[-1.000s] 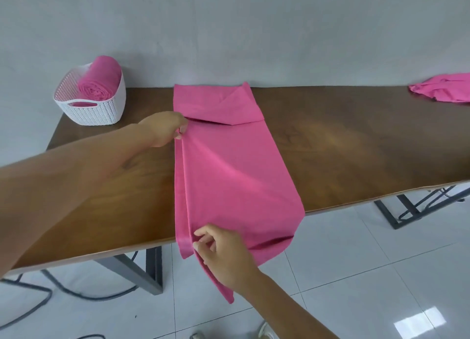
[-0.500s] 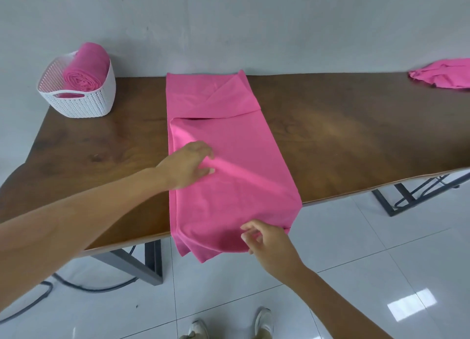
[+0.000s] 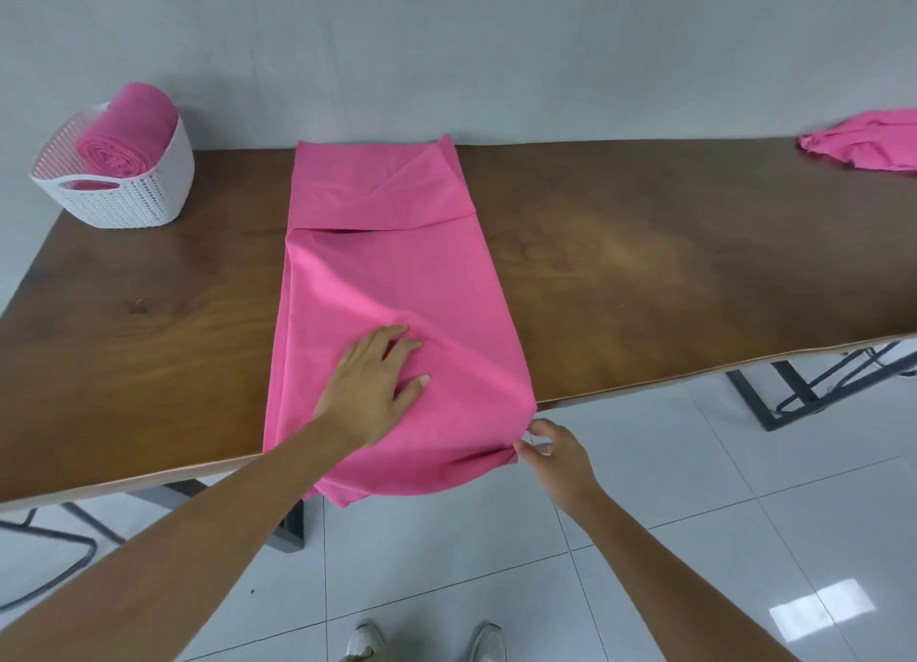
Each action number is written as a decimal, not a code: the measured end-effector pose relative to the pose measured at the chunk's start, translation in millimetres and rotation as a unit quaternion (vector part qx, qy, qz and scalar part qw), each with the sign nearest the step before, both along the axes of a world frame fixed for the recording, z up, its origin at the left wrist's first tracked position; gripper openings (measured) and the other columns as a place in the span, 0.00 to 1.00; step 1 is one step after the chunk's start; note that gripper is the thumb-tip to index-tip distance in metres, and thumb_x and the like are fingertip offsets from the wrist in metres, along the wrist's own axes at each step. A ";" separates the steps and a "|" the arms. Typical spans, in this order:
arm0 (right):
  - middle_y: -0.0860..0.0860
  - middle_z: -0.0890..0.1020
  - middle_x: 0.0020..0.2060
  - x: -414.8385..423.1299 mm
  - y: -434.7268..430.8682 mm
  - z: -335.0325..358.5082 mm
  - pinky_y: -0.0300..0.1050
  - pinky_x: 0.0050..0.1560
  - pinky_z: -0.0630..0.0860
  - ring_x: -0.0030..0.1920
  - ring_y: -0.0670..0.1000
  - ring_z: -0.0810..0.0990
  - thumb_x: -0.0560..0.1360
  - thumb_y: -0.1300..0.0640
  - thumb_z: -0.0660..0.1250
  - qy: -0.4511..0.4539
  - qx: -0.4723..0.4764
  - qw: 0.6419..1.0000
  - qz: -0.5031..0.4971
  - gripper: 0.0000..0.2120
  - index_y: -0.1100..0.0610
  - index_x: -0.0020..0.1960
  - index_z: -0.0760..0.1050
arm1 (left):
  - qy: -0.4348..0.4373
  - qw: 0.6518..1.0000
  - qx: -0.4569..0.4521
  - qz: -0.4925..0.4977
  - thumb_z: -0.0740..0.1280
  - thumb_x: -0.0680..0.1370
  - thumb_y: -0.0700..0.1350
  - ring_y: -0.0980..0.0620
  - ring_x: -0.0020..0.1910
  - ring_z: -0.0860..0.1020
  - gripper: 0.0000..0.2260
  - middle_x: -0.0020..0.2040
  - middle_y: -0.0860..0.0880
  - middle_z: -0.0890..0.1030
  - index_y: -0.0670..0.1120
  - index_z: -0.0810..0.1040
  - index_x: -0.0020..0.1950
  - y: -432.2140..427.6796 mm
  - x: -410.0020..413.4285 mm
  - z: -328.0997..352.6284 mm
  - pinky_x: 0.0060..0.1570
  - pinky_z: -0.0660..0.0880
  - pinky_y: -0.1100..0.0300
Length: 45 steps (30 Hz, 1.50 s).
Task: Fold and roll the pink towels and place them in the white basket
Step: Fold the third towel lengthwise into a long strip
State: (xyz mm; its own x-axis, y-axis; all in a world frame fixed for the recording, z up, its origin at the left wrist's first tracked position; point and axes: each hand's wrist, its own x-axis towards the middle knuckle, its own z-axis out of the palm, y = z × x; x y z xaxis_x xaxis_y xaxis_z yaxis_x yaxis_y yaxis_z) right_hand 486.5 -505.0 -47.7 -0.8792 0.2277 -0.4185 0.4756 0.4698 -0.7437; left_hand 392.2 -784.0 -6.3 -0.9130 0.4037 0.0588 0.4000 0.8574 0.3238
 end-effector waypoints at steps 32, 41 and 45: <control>0.60 0.83 0.38 33.2 21.7 -80.7 0.45 0.44 0.79 0.37 0.53 0.80 0.75 0.69 0.70 -0.137 -0.402 0.884 -0.195 0.04 0.68 0.50 0.82 | 0.015 0.998 0.017 0.052 0.59 0.81 0.60 0.49 0.74 0.67 0.24 0.74 0.51 0.71 0.51 0.70 0.73 9.6 5.5 7.0 0.75 0.61 0.51; 0.57 0.75 0.39 51.2 16.3 -100.1 0.43 0.41 0.69 0.35 0.49 0.69 0.78 0.74 0.57 -0.138 -0.401 0.893 -0.153 0.19 0.58 0.51 0.83 | 0.018 0.998 0.025 0.049 0.59 0.81 0.59 0.49 0.73 0.68 0.23 0.73 0.50 0.72 0.49 0.71 0.72 9.9 5.6 8.1 0.74 0.62 0.52; 0.53 0.74 0.34 59.2 13.7 -98.1 0.44 0.41 0.65 0.34 0.49 0.64 0.76 0.76 0.54 -0.112 -0.402 0.901 -0.118 0.25 0.57 0.47 0.87 | 0.021 0.998 0.022 0.048 0.59 0.81 0.57 0.49 0.72 0.68 0.22 0.72 0.49 0.72 0.48 0.71 0.72 10.4 6.3 8.2 0.73 0.61 0.54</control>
State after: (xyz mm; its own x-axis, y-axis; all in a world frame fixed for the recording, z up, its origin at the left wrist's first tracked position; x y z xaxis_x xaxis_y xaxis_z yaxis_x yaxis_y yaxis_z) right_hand 545.7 -491.3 -145.9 -0.7185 -0.0591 -0.6930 0.6728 -0.3119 -0.6709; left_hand 398.6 -773.7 1.9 -0.9438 0.3103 0.1139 0.3304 0.8779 0.3467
